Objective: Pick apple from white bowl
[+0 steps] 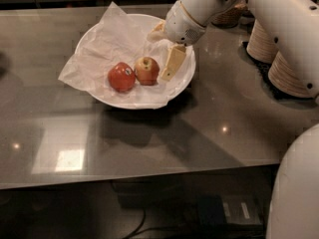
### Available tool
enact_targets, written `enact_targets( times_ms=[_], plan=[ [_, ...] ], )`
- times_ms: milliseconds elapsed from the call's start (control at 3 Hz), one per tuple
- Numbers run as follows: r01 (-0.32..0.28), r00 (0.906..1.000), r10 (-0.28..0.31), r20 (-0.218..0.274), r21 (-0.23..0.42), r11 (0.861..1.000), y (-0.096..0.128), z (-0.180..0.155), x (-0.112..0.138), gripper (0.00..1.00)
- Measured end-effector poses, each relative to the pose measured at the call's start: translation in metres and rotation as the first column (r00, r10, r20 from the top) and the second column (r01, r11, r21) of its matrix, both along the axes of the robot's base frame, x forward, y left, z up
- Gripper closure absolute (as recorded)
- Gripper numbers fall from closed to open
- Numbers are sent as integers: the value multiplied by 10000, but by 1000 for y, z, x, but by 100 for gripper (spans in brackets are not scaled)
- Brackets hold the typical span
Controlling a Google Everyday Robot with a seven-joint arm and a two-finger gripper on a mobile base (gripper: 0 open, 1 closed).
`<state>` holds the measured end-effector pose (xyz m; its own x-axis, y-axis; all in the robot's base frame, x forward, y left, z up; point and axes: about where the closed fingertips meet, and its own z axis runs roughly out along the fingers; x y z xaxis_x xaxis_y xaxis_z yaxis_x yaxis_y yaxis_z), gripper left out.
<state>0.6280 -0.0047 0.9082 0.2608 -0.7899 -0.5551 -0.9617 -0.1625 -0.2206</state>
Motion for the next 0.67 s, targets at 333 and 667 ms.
enact_targets(
  times_ms=[333,667],
  plan=[
    [-205,9998,205,1,89,9998,8,-2,5,23],
    [-365,9993,367,-47,273,9990,12,-7,8,32]
  ],
)
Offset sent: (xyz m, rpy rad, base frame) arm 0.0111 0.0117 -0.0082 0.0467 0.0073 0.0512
